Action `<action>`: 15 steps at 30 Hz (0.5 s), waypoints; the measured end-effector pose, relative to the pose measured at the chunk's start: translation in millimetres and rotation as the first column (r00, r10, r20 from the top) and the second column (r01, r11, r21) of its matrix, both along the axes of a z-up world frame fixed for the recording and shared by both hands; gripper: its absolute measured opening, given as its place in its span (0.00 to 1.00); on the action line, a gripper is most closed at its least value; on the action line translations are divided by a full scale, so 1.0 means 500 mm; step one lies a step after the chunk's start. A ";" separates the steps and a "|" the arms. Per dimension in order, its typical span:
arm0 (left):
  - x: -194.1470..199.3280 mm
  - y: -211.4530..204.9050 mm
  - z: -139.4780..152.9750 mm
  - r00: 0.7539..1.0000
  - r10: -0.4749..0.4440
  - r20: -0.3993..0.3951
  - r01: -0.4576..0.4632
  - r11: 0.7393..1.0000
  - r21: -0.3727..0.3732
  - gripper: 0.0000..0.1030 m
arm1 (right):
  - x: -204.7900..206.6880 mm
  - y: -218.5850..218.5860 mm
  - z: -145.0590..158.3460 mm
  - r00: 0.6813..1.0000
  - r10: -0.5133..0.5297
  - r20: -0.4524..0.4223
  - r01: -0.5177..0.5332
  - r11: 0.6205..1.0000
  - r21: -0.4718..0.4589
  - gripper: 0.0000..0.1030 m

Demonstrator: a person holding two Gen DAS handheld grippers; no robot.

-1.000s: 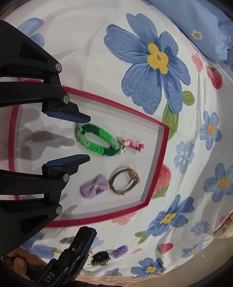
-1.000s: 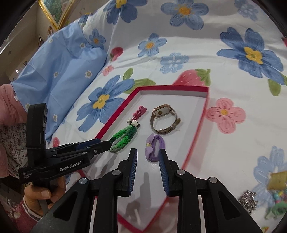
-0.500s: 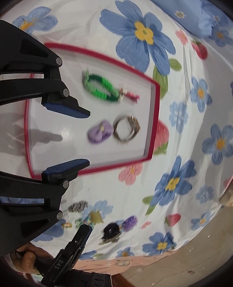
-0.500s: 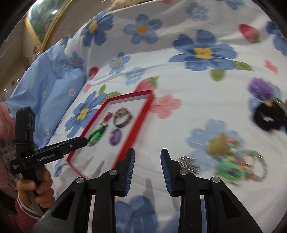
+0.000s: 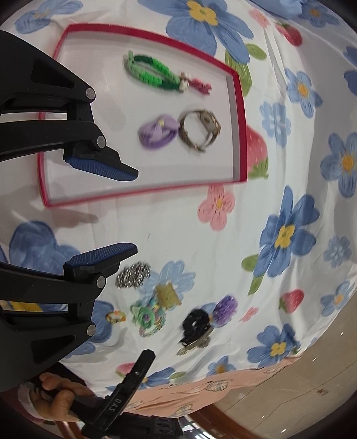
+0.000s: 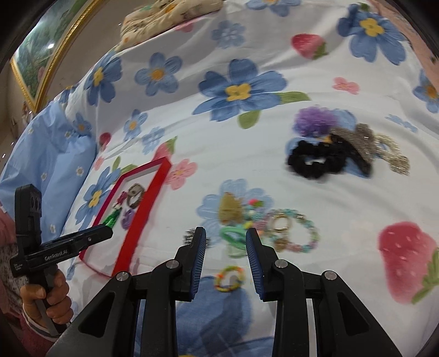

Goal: Organize jewelry
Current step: 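Move both open tools back from the tray to the jewelry pile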

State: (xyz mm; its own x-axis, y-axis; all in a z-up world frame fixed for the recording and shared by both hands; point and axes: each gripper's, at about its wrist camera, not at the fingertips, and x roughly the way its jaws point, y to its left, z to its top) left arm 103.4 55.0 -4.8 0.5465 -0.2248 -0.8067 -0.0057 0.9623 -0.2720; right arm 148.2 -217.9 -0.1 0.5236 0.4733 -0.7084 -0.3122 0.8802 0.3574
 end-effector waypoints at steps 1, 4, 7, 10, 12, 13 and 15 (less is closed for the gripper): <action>0.001 -0.009 -0.001 1.000 -0.009 -0.001 0.009 1.000 0.000 0.45 | 0.000 -0.009 -0.001 1.000 -0.009 0.000 0.009 1.000 -0.003 0.32; 0.005 -0.033 -0.003 0.999 -0.037 -0.006 0.037 0.999 0.002 0.45 | 0.000 -0.033 -0.008 0.999 -0.034 -0.002 0.034 0.999 -0.010 0.32; 0.010 -0.059 -0.008 0.998 -0.068 -0.013 0.068 0.998 0.008 0.47 | -0.001 -0.056 -0.015 0.998 -0.056 -0.006 0.056 0.998 -0.024 0.32; 0.015 -0.083 -0.015 0.995 -0.096 -0.021 0.096 0.995 0.014 0.50 | 0.001 -0.068 -0.021 0.998 -0.068 -0.006 0.068 0.997 -0.039 0.32; 0.021 -0.097 -0.020 0.993 -0.111 -0.028 0.111 0.994 0.020 0.51 | 0.004 -0.076 -0.025 0.997 -0.078 -0.009 0.077 0.996 -0.049 0.32; 0.025 -0.104 -0.024 0.992 -0.118 -0.032 0.119 0.993 0.022 0.51 | 0.007 -0.081 -0.028 0.996 -0.083 -0.012 0.082 0.995 -0.052 0.32; 0.030 -0.114 -0.029 0.991 -0.129 -0.037 0.130 0.991 0.023 0.53 | 0.013 -0.087 -0.034 0.996 -0.090 -0.016 0.089 0.994 -0.060 0.32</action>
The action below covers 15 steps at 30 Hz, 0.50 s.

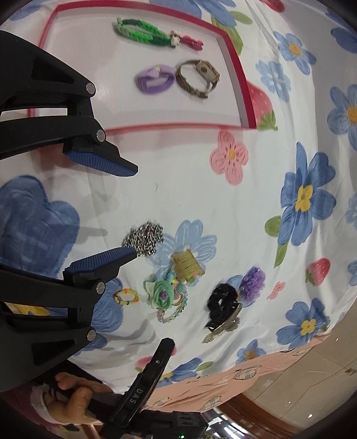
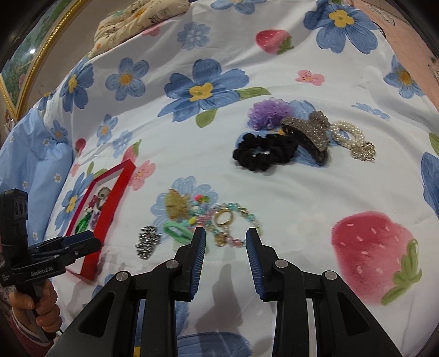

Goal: Organize jewelry
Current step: 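Move both open tools back from the tray to the jewelry pile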

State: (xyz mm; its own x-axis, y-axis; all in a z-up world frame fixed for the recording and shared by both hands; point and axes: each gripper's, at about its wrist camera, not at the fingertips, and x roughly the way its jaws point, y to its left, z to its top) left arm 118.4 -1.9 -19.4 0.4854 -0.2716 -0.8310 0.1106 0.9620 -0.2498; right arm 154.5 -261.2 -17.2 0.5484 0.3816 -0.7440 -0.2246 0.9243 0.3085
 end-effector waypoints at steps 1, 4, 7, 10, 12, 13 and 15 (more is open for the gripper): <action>0.004 -0.005 -0.003 1.000 -0.005 -0.003 0.005 1.000 0.002 0.53 | 0.001 -0.001 -0.003 1.000 -0.003 -0.003 0.003 1.000 -0.005 0.32; 0.016 -0.019 -0.014 1.000 -0.019 -0.012 0.020 1.000 0.006 0.54 | 0.011 -0.009 -0.015 1.000 -0.008 -0.018 0.007 1.000 -0.001 0.32; 0.028 -0.030 -0.027 0.999 -0.031 -0.024 0.031 0.999 0.012 0.56 | 0.020 -0.008 -0.027 1.000 -0.009 -0.027 0.008 1.000 -0.024 0.32; 0.043 -0.044 -0.040 0.998 -0.045 -0.035 0.045 0.999 0.021 0.59 | 0.032 -0.007 -0.041 0.999 -0.008 -0.044 0.007 1.000 -0.030 0.32; 0.055 -0.053 -0.052 0.998 -0.051 -0.045 0.052 0.998 0.027 0.61 | 0.039 -0.005 -0.047 0.999 -0.009 -0.050 0.007 0.999 -0.041 0.32; 0.059 -0.056 -0.056 0.997 -0.055 -0.049 0.057 0.998 0.026 0.61 | 0.044 -0.003 -0.050 0.998 -0.010 -0.054 0.007 0.999 -0.045 0.32; 0.068 -0.066 -0.068 0.996 -0.068 -0.057 0.069 0.997 0.029 0.61 | 0.052 0.002 -0.057 0.999 -0.011 -0.053 0.007 0.998 -0.069 0.32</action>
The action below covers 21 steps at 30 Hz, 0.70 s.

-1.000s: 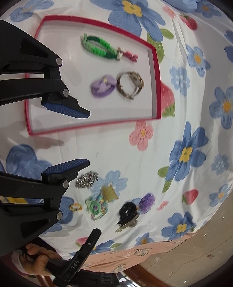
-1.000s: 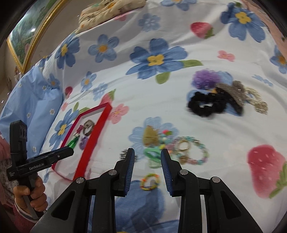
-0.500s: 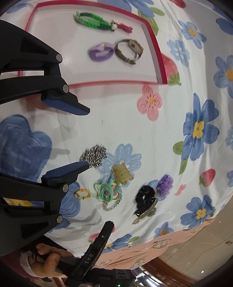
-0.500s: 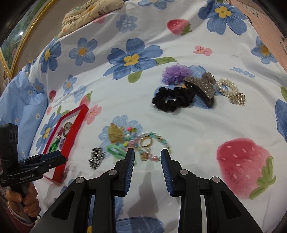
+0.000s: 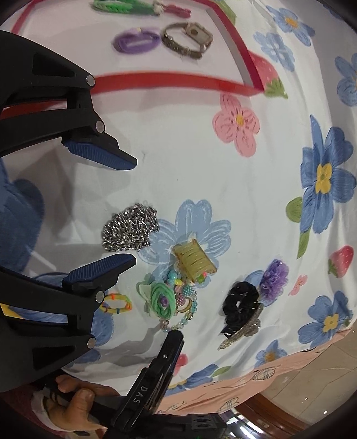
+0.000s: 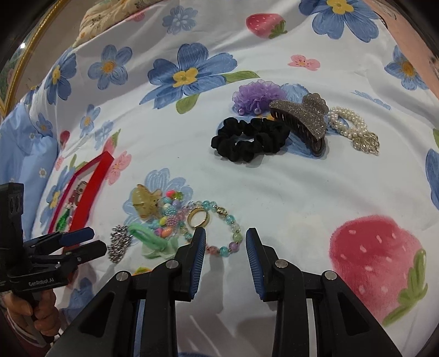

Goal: Organize jewelry
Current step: 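Move both open tools back from the tray to the jewelry pile, then grasp the silver chain with the left tool while the right tool grasps the beaded bracelet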

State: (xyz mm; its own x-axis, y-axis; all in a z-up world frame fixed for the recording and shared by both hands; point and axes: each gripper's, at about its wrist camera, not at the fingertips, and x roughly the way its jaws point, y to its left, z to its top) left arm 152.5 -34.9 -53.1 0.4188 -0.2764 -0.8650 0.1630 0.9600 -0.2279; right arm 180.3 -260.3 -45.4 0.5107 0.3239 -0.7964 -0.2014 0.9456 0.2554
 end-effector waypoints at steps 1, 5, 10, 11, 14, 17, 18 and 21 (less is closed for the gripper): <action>0.003 -0.005 -0.006 1.000 -0.006 -0.005 0.006 1.000 0.002 0.61 | 0.004 0.002 -0.004 1.000 0.000 -0.005 0.000 1.000 -0.010 0.32; 0.010 -0.021 -0.025 1.000 -0.013 0.001 0.013 0.999 0.045 0.61 | 0.016 0.020 -0.034 1.000 0.006 -0.029 -0.007 0.998 -0.062 0.29; 0.006 -0.033 -0.026 0.998 -0.055 0.032 0.052 0.996 0.071 0.19 | 0.013 0.031 -0.034 1.000 0.006 -0.004 -0.007 0.994 -0.109 0.08; 0.007 -0.034 -0.025 0.998 -0.061 0.034 0.058 0.996 0.069 0.15 | 0.014 0.029 -0.034 1.000 0.005 -0.005 -0.006 0.995 -0.103 0.07; 0.004 -0.038 -0.022 0.996 -0.072 0.046 0.068 0.995 0.078 0.13 | 0.013 0.024 -0.027 1.000 0.000 0.004 0.000 0.997 -0.077 0.07; -0.002 -0.034 -0.012 0.996 -0.078 0.053 0.075 0.996 0.055 0.11 | 0.009 0.020 -0.012 1.000 0.000 0.017 0.001 0.999 -0.038 0.07; -0.005 -0.032 -0.007 0.995 -0.077 0.058 0.075 0.996 0.048 0.10 | 0.008 0.021 -0.004 1.000 0.000 0.027 0.001 1.000 -0.031 0.07; -0.017 -0.019 0.013 0.994 -0.069 0.080 0.067 0.997 0.032 0.10 | -0.002 0.020 0.033 0.997 -0.001 0.072 0.000 1.000 0.004 0.07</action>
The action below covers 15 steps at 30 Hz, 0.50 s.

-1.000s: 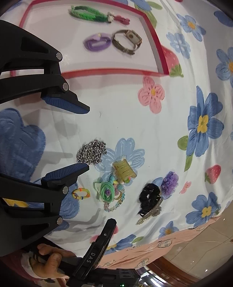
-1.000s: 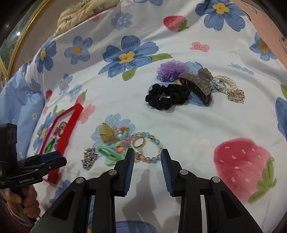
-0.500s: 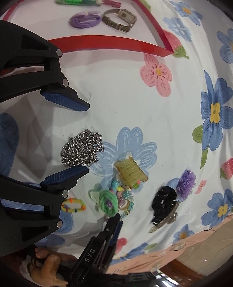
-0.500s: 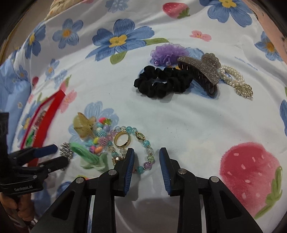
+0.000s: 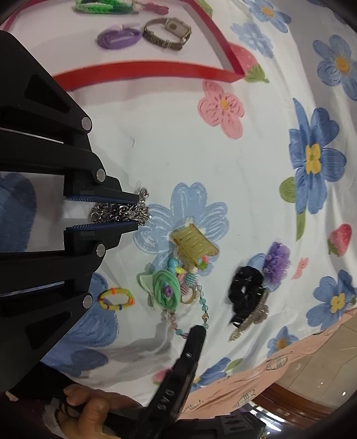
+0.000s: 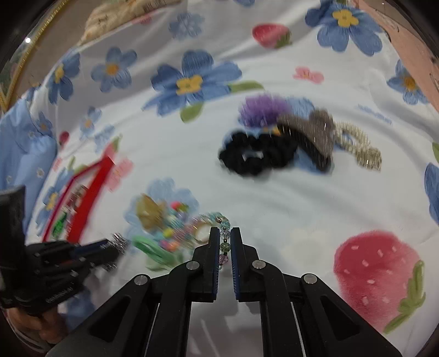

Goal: Organize jewelry
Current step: 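Grasp the silver chain with the left tool while the right tool grasps the beaded bracelet, then carry the chain and bracelet over the red tray and lower them inside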

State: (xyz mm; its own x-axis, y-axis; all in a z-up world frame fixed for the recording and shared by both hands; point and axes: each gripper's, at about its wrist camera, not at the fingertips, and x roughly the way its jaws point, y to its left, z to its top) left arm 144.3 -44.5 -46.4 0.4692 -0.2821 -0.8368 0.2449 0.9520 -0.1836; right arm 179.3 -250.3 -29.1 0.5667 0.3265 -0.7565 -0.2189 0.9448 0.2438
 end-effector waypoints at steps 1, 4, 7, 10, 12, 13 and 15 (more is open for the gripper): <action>-0.003 0.006 0.007 1.000 0.005 0.007 -0.005 1.000 -0.011 0.10 | -0.003 0.001 0.011 1.000 0.001 0.014 -0.001 1.000 0.007 0.07; -0.015 0.023 0.029 0.999 0.022 0.023 -0.021 0.999 -0.039 0.10 | -0.012 0.010 0.054 0.998 0.007 0.064 -0.009 1.000 0.029 0.07; -0.027 0.044 0.052 0.998 0.043 0.039 -0.040 0.997 -0.071 0.10 | -0.021 0.022 0.095 0.994 0.020 0.108 -0.026 0.998 0.054 0.07; -0.041 0.067 0.074 0.996 0.062 0.058 -0.056 0.994 -0.096 0.10 | -0.029 0.034 0.126 0.990 0.038 0.138 -0.049 0.996 0.079 0.07; -0.051 0.084 0.087 0.995 0.077 0.070 -0.069 0.991 -0.112 0.10 | -0.035 0.045 0.143 0.987 0.051 0.152 -0.065 0.993 0.094 0.07; -0.057 0.093 0.093 0.993 0.086 0.075 -0.077 0.990 -0.119 0.10 | -0.036 0.052 0.149 0.986 0.060 0.154 -0.076 0.992 0.103 0.07; -0.068 0.112 0.103 0.991 0.105 0.083 -0.094 0.987 -0.129 0.10 | -0.041 0.065 0.156 0.985 0.077 0.156 -0.096 0.988 0.117 0.07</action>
State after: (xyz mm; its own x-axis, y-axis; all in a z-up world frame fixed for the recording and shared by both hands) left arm 110.4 11.6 4.8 0.5715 -0.3294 -0.7516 0.1705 0.9436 -0.2839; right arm 158.6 -218.0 49.0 0.6366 0.4650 -0.6152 -0.3420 0.8852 0.3153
